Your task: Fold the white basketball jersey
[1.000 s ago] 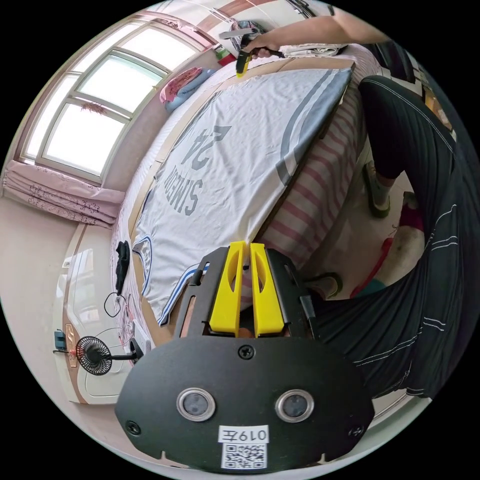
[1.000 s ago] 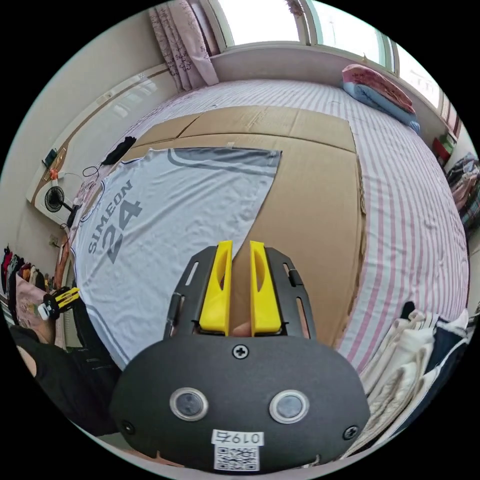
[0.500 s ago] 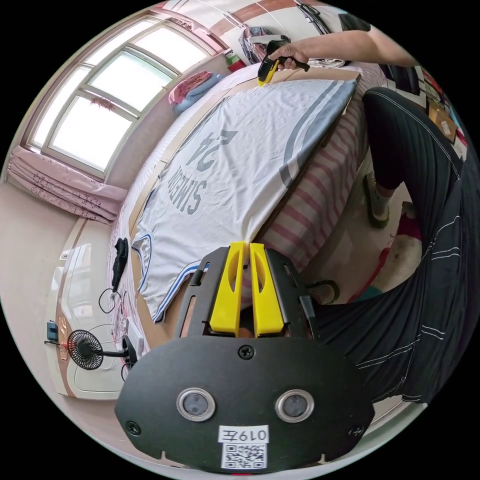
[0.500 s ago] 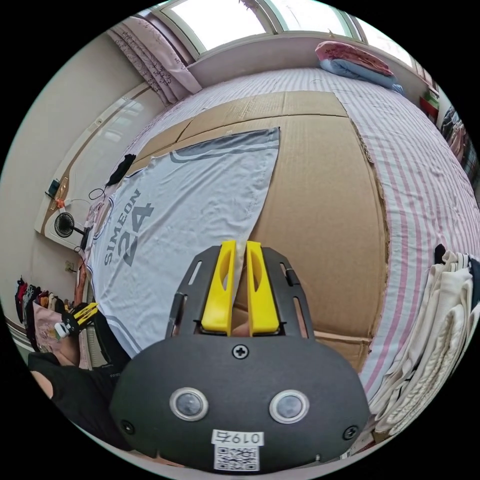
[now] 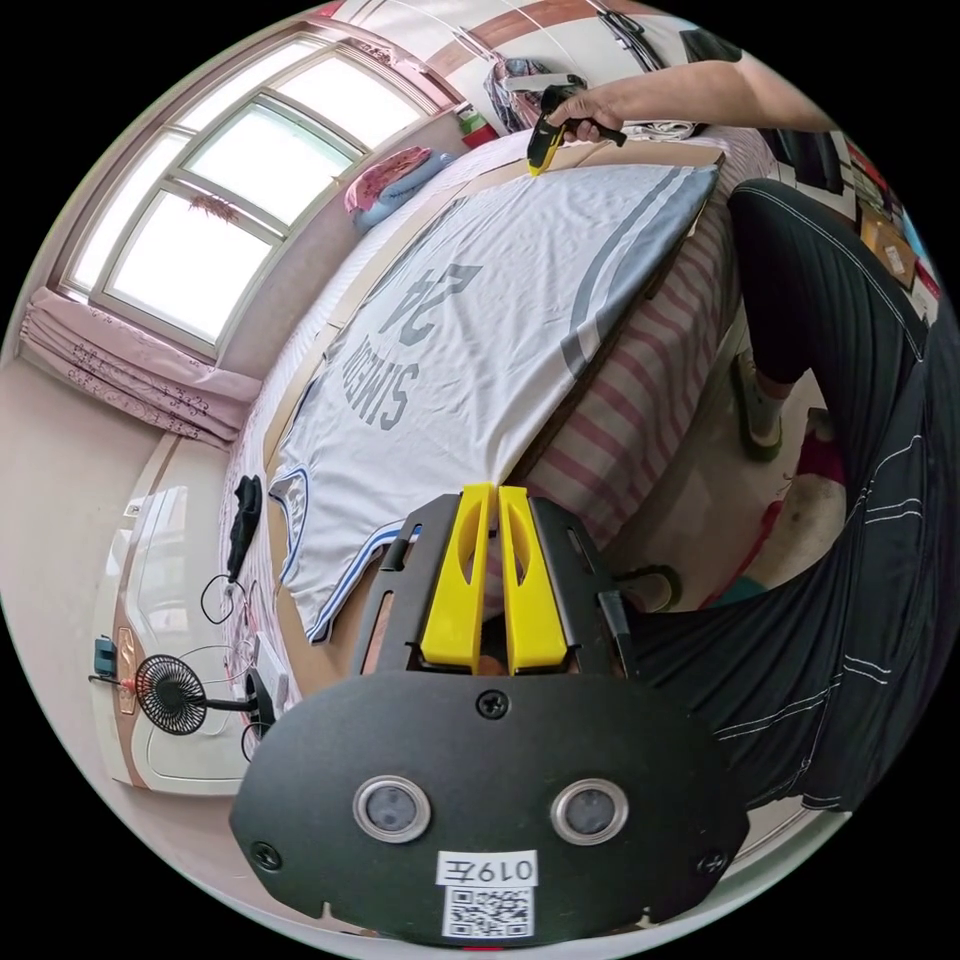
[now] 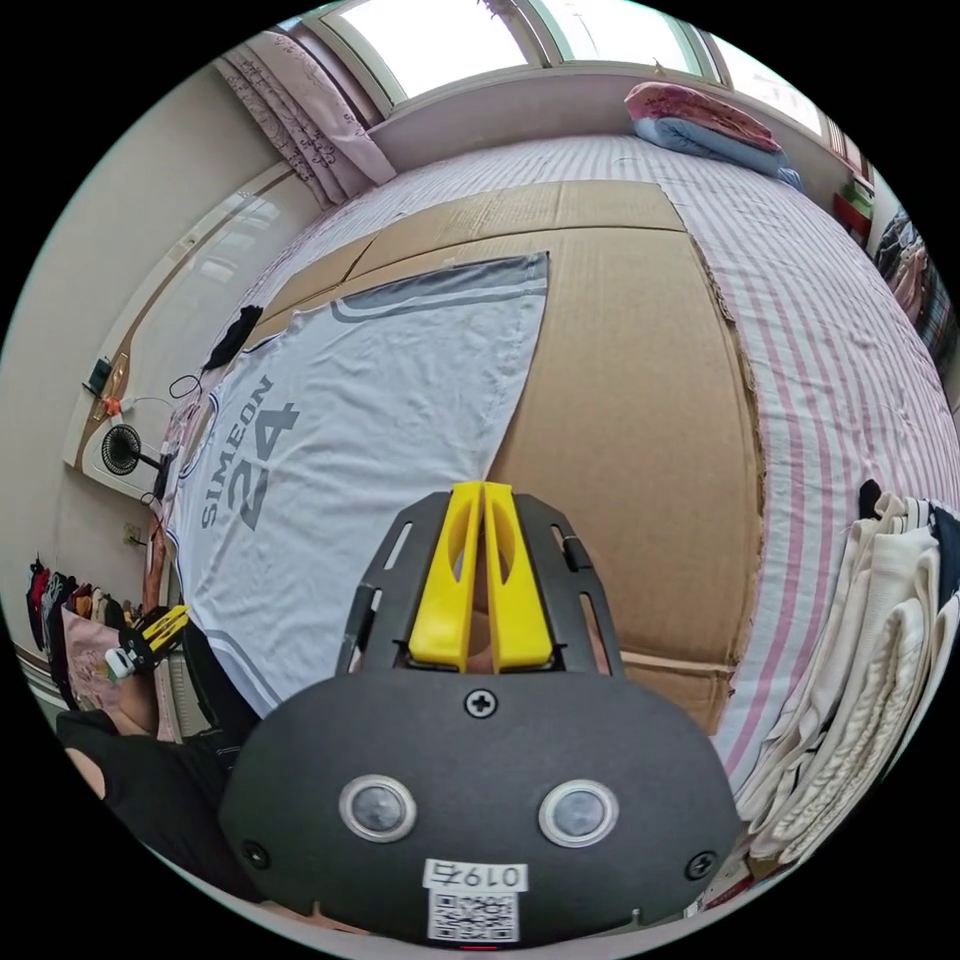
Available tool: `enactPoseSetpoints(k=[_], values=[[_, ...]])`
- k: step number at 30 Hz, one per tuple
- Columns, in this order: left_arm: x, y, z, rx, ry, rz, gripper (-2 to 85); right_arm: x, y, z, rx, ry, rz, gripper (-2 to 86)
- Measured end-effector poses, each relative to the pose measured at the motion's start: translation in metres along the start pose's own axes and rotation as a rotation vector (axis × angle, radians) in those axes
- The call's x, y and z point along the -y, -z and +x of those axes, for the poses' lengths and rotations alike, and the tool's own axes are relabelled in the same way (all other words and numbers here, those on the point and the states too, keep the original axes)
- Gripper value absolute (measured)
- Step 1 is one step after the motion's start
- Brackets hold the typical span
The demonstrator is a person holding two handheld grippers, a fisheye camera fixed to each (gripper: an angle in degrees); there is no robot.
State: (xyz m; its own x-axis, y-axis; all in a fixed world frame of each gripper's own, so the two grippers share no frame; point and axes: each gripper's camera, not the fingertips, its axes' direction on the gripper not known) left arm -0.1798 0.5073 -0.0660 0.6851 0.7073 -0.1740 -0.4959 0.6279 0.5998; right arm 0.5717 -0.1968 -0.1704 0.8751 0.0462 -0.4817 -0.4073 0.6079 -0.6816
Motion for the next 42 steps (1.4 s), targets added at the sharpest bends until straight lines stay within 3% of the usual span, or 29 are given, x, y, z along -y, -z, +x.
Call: enactPoseSetpoints(k=[3, 7, 12, 14, 16, 23, 31, 42], values=[[0.0, 0.002, 0.002, 0.003, -0.001, 0.004, 0.7, -0.024, -0.015, 0.001, -0.005, 0.022, 0.058, 1.6], [-0.001, 0.005, 0.003, 0.009, -0.003, 0.015, 0.8, -0.1, -0.003, -0.04, -0.009, 0.247, 0.261, 2.8], [-0.002, 0.009, 0.007, 0.022, 0.001, 0.029, 0.8, -0.239, -0.036, -0.148, -0.402, 0.727, 0.281, 4.2], [-0.002, 0.01, 0.009, 0.028, 0.004, 0.031, 0.8, -0.312, -0.079, -0.187, -0.646, 0.927, 0.245, 4.9], [-0.002, 0.01, 0.011, 0.032, 0.006, 0.03, 0.8, -0.355, -0.112, -0.202, -0.711, 1.035, 0.152, 5.3], [-0.002, 0.016, 0.013, 0.038, 0.017, 0.036, 0.9, -0.443, -0.2, -0.22, -0.832, 1.197, -0.032, 5.8], [-0.003, 0.017, 0.015, 0.046, 0.011, 0.033, 0.9, -0.455, -0.278, -0.21, -0.862, 1.273, -0.152, 4.4], [-0.006, 0.016, 0.007, 0.044, 0.003, 0.037, 0.9, -0.465, -0.347, -0.201, -0.949, 1.329, -0.163, -0.6]])
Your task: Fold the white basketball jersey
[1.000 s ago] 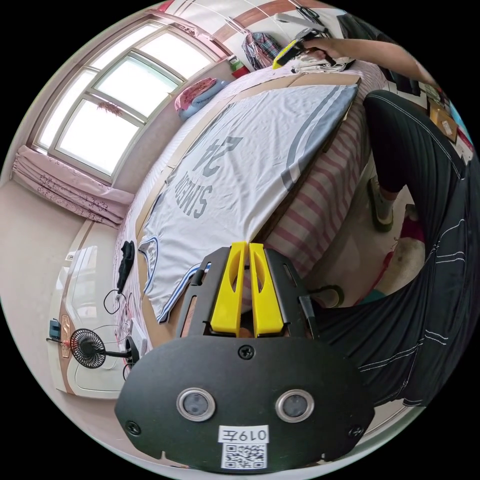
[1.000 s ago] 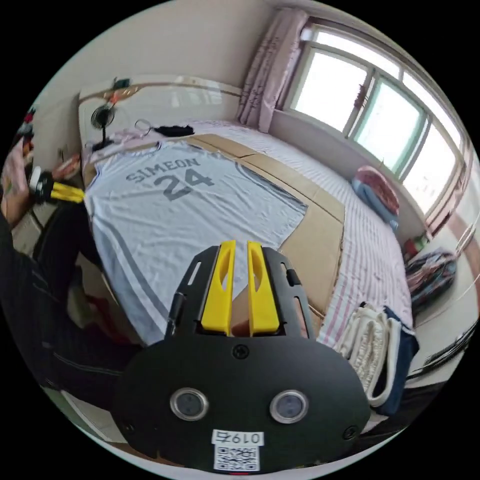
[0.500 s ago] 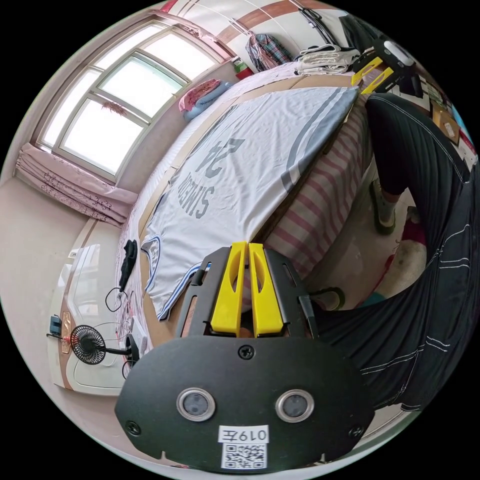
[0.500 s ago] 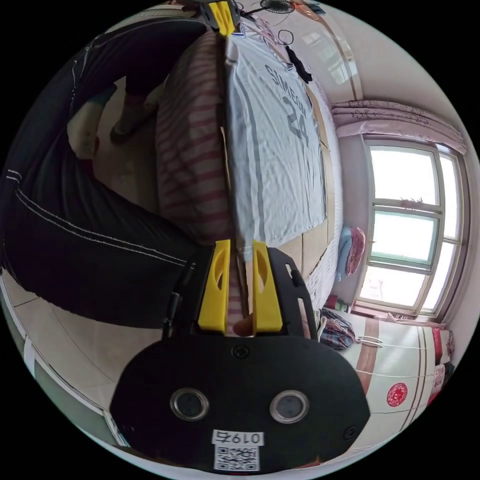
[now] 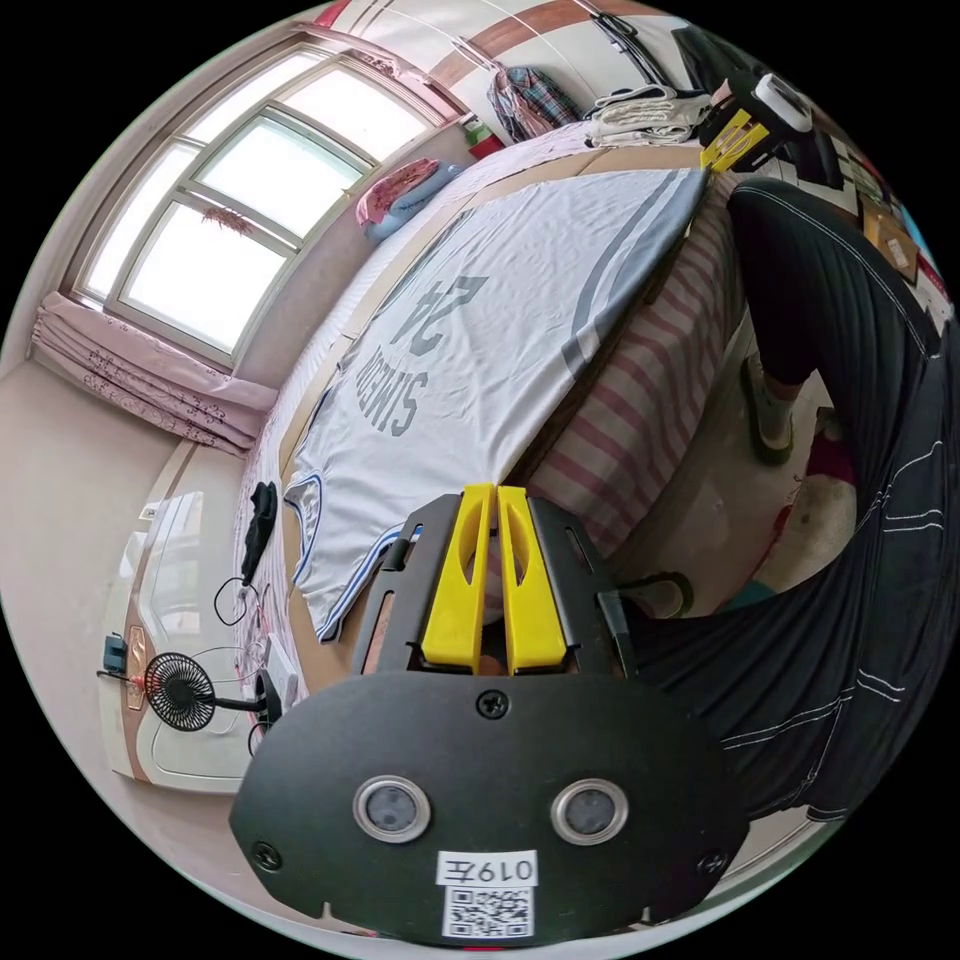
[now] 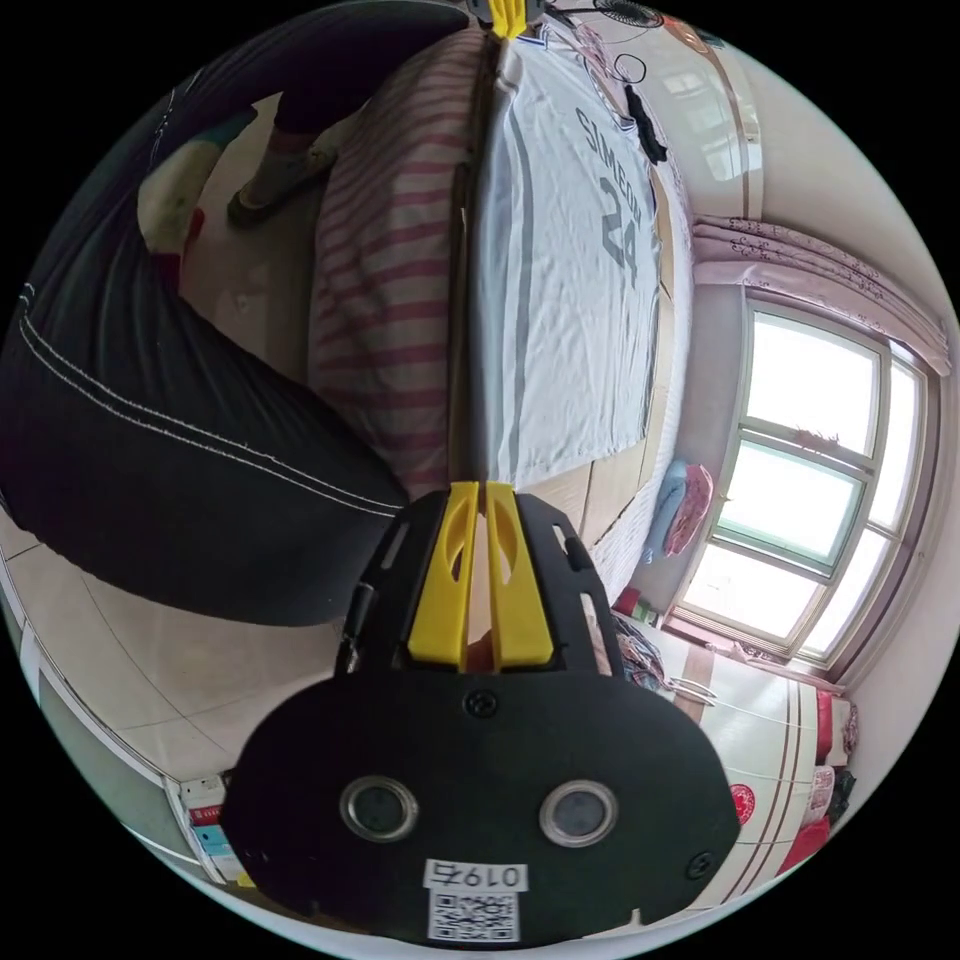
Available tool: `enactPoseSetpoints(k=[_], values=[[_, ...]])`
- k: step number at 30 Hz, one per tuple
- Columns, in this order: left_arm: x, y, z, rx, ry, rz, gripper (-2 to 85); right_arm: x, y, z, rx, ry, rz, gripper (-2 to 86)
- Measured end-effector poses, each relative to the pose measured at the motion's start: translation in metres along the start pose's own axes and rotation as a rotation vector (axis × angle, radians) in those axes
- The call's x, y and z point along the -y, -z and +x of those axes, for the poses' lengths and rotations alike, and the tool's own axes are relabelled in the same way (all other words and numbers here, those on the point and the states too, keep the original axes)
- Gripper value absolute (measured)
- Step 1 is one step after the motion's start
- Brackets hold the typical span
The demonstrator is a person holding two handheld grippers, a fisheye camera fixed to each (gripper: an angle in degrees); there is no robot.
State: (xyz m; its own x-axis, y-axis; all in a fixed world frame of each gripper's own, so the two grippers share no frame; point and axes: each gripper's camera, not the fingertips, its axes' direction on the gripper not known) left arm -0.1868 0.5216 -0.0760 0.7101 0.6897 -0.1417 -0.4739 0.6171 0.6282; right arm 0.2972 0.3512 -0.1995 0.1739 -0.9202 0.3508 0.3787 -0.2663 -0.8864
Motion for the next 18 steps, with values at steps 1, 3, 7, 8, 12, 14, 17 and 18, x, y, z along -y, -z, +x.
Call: enactPoseSetpoints(k=[1, 3, 7, 8, 12, 14, 17, 18], values=[[0.0, 0.0, -0.001, -0.002, 0.0, 0.0, 0.9, 0.003, -0.004, -0.003, 0.003, 0.002, 0.003, -0.7], [-0.002, 0.0, -0.004, -0.003, -0.001, 0.002, 0.9, 0.007, -0.011, -0.01, -0.001, 0.014, -0.004, -0.8], [-0.005, 0.0, -0.01, -0.004, 0.002, 0.006, 0.9, 0.012, -0.023, -0.018, -0.04, 0.01, -0.009, -0.8], [-0.006, 0.0, -0.013, -0.004, 0.002, 0.005, 0.9, 0.015, -0.025, -0.019, -0.004, 0.004, 0.001, -0.8], [-0.01, -0.003, -0.019, -0.004, -0.014, -0.002, 0.9, 0.024, -0.045, -0.038, 0.011, 0.035, -0.005, -0.8], [-0.012, -0.005, -0.022, -0.007, -0.013, -0.005, 1.0, 0.032, -0.058, -0.052, 0.035, 0.044, -0.004, -0.9], [-0.017, -0.007, -0.029, -0.008, -0.012, -0.008, 1.0, 0.039, -0.073, -0.066, 0.019, 0.049, -0.01, -0.9], [-0.02, -0.008, -0.033, -0.009, -0.01, -0.008, 1.0, 0.041, -0.075, -0.068, 0.017, 0.048, -0.011, -0.9]])
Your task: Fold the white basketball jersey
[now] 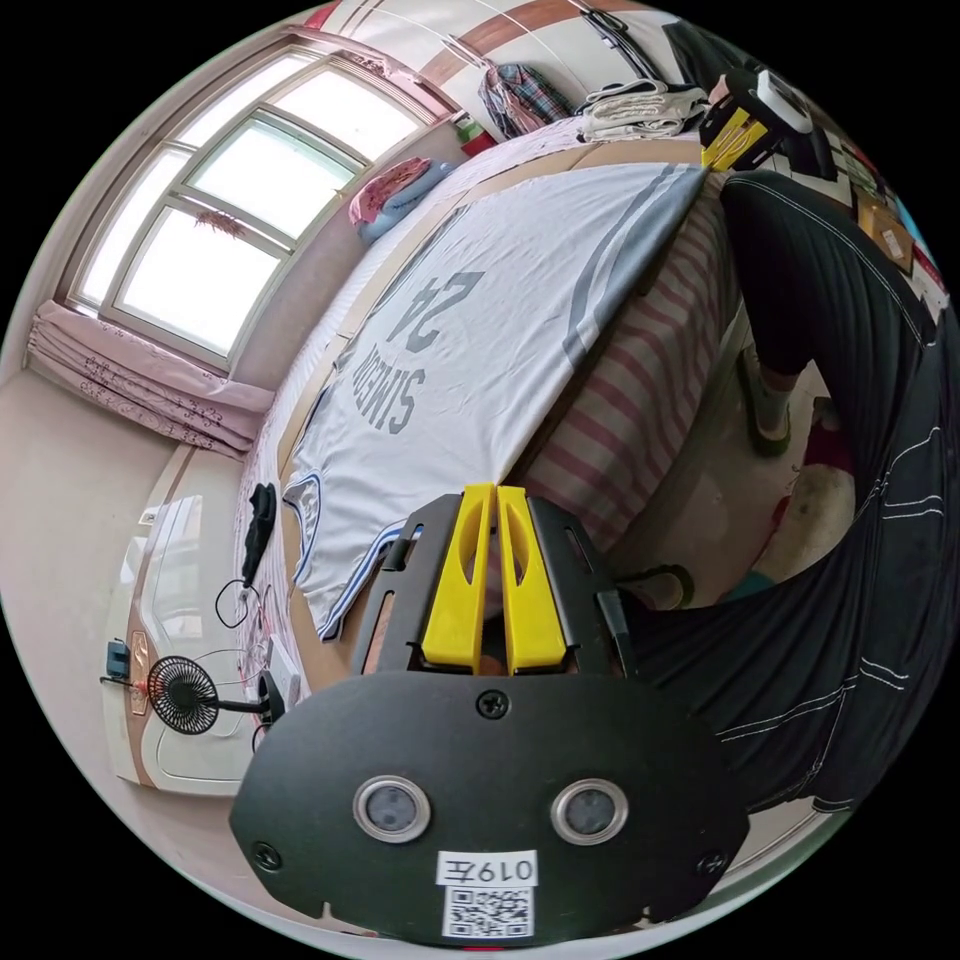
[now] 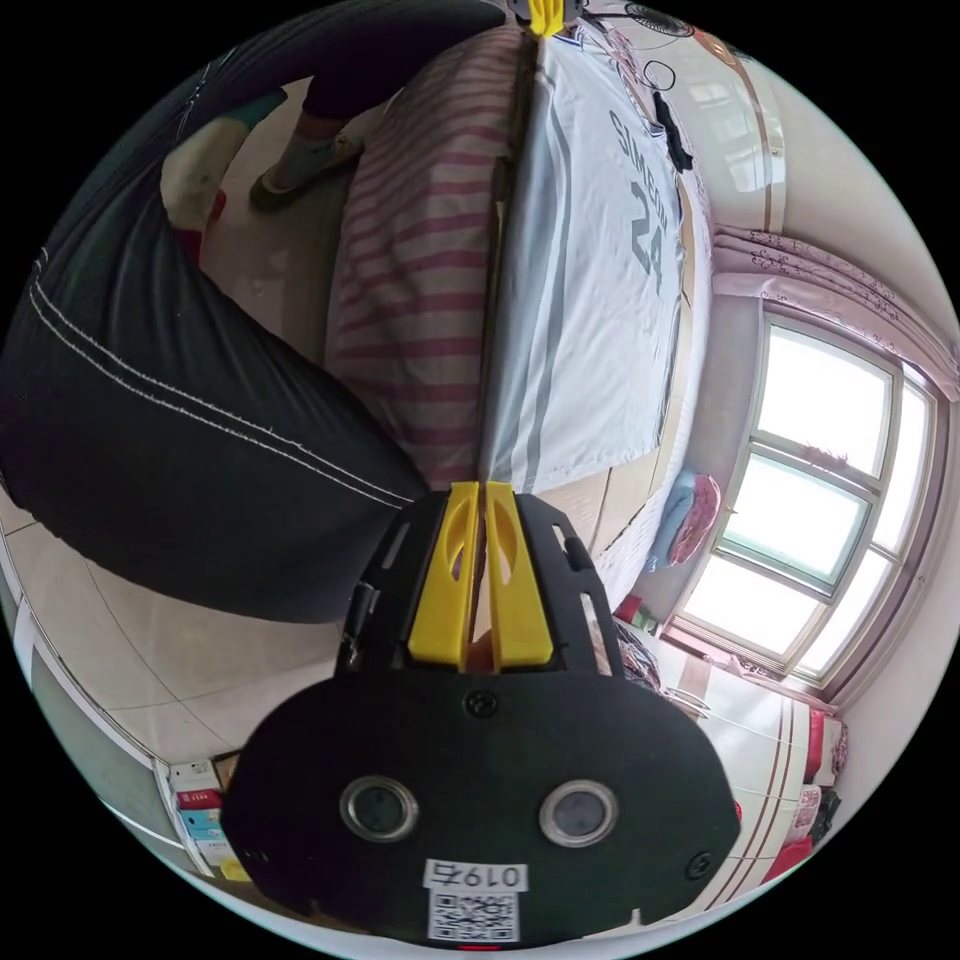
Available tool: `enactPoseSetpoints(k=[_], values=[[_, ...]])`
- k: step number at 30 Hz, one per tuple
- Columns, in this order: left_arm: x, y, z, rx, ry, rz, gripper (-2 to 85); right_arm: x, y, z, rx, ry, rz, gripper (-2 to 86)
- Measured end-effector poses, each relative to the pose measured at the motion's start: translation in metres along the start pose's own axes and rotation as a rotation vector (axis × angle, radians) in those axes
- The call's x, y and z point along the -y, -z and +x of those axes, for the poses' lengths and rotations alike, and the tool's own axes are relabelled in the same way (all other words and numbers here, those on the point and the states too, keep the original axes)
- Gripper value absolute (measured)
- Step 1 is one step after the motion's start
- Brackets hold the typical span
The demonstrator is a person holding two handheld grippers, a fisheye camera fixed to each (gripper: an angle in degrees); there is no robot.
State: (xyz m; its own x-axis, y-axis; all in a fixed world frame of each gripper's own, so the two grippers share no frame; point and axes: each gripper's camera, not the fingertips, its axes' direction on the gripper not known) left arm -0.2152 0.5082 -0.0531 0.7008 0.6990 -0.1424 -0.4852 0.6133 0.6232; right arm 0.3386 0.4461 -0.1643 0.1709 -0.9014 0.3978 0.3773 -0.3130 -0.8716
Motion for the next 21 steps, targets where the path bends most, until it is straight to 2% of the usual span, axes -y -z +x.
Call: enactPoseSetpoints(k=[13, 17, 21], values=[[-0.032, -0.013, -0.041, -0.037, 0.007, -0.012, 1.3, 0.018, -0.042, -0.037, -0.045, -0.033, 0.001, 1.6], [-0.053, -0.012, -0.07, -0.113, 0.051, 0.017, 1.4, 0.019, -0.05, -0.044, -0.053, -0.059, 0.005, 6.4], [-0.089, -0.008, -0.117, -0.094, 0.175, 0.047, 1.6, 0.011, -0.054, -0.052, -0.032, -0.082, 0.002, 7.5]])
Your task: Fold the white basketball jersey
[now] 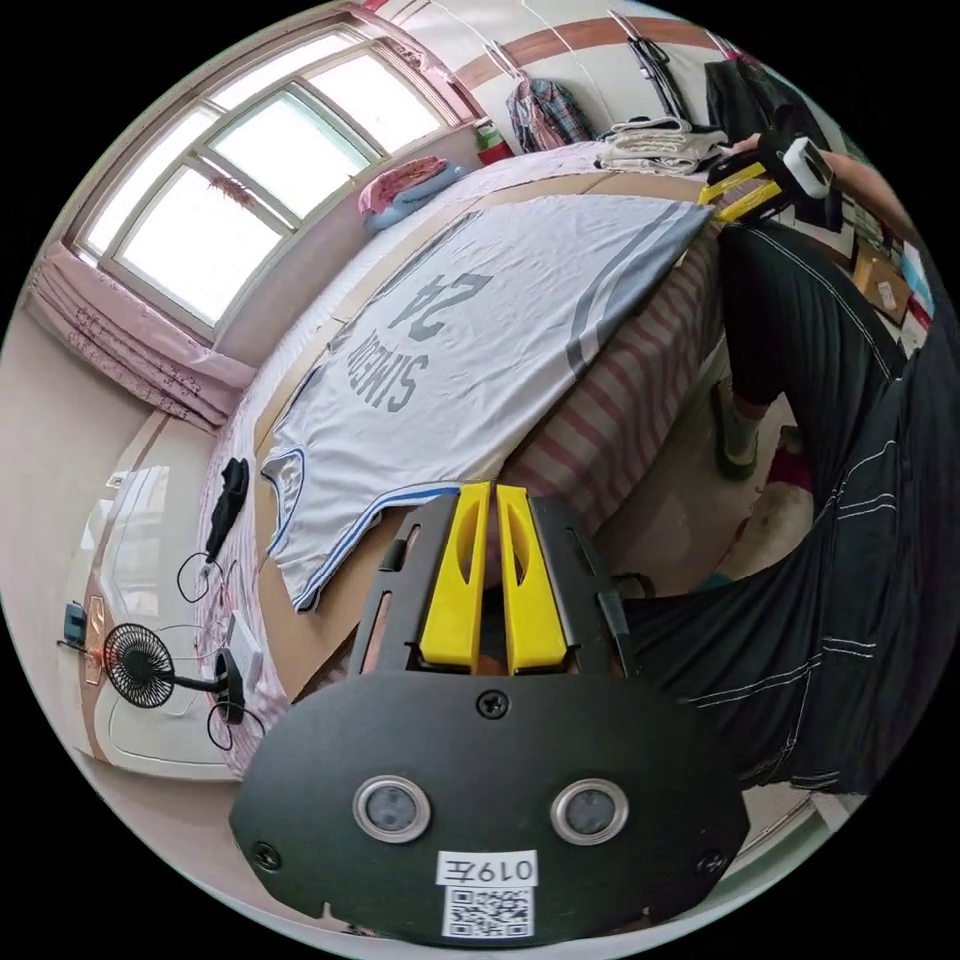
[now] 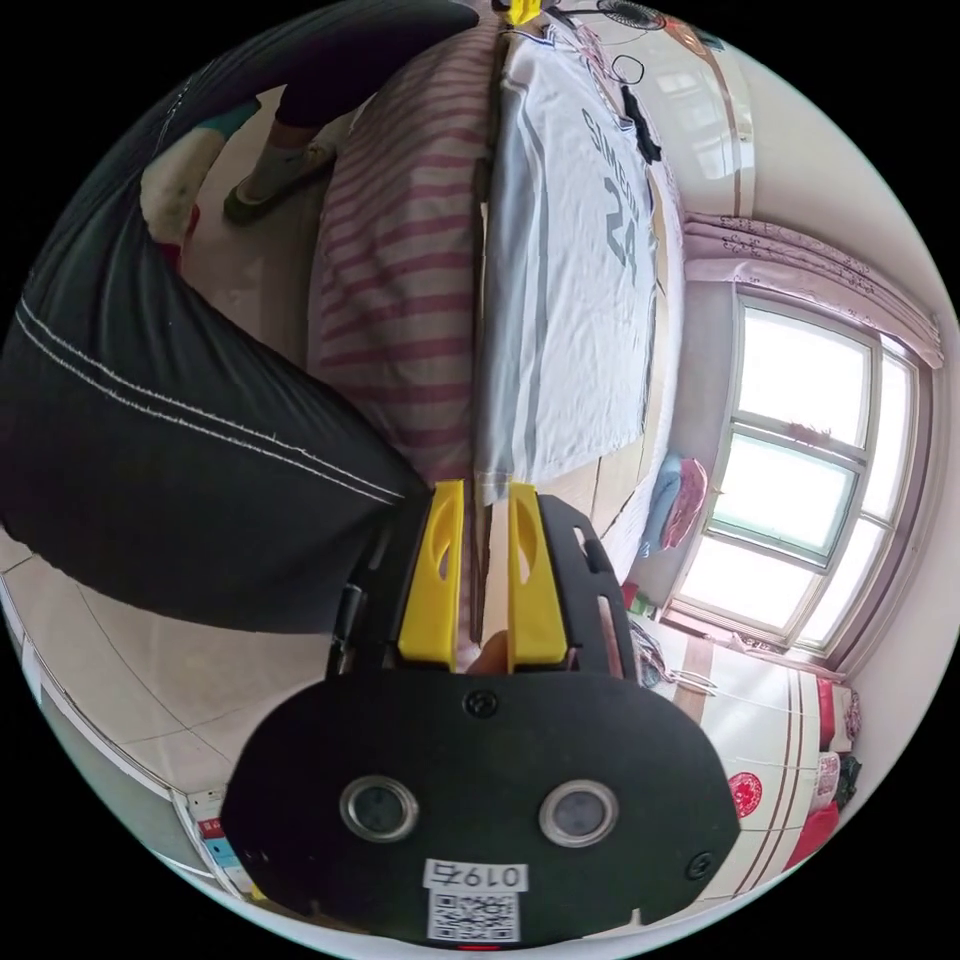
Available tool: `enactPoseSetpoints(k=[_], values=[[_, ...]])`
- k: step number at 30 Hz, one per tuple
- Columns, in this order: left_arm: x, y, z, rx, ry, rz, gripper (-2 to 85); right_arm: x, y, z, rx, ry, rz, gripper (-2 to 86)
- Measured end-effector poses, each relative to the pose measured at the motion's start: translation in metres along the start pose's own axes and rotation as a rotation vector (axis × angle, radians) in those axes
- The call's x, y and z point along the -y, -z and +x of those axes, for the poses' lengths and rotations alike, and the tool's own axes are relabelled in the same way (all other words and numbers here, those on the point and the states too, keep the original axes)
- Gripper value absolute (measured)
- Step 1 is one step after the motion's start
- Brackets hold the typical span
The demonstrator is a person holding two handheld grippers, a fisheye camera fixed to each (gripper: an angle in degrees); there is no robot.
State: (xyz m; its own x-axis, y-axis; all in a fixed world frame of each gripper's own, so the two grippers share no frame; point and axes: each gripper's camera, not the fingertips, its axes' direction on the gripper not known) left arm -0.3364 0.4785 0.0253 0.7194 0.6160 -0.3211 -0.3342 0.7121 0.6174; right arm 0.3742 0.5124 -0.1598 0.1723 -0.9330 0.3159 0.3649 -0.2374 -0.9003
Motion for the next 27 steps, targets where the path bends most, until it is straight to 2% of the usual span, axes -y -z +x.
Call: enactPoseSetpoints(k=[1, 5, 7, 9, 11, 12, 15, 19, 22, 27], values=[[-0.005, 0.001, -0.012, 0.007, 0.043, 0.005, 1.6, -0.004, -0.001, -0.003, 0.004, -0.008, -0.005, 7.7], [-0.055, -0.009, -0.119, 0.041, 0.501, -0.047, 2.6, -0.018, -0.004, -0.002, 0.01, -0.113, -0.018, 7.6], [-0.086, -0.019, -0.166, -0.026, 0.729, -0.042, 3.5, -0.023, -0.001, 0.01, 0.019, -0.214, 0.005, 7.4], [-0.128, -0.037, -0.219, -0.188, 0.989, -0.001, 5.2, -0.026, 0.004, 0.027, 0.051, -0.325, 0.056, 7.0], [-0.151, -0.054, -0.248, -0.285, 1.121, 0.011, 6.3, -0.019, 0.012, 0.053, 0.092, -0.463, 0.154, 6.2], [-0.161, -0.062, -0.262, -0.302, 1.165, 0.007, 6.8, -0.015, 0.014, 0.06, 0.114, -0.492, 0.187, 6.0], [-0.177, -0.08, -0.288, -0.311, 1.224, -0.005, 7.2, 0.017, 0.031, 0.093, 0.284, -0.63, 0.447, 6.2], [-0.19, -0.104, -0.312, -0.393, 1.267, -0.031, 7.1, 0.108, 0.055, 0.113, 0.397, -0.595, 0.69, 7.7], [-0.197, -0.111, -0.328, -0.414, 1.271, -0.009, 5.7, 0.183, 0.07, 0.115, 0.494, -0.501, 0.752, 8.4], [-0.213, -0.122, -0.351, -0.436, 1.271, 0.013, 2.5, 0.275, 0.078, 0.087, 0.52, -0.338, 0.713, 8.7]])
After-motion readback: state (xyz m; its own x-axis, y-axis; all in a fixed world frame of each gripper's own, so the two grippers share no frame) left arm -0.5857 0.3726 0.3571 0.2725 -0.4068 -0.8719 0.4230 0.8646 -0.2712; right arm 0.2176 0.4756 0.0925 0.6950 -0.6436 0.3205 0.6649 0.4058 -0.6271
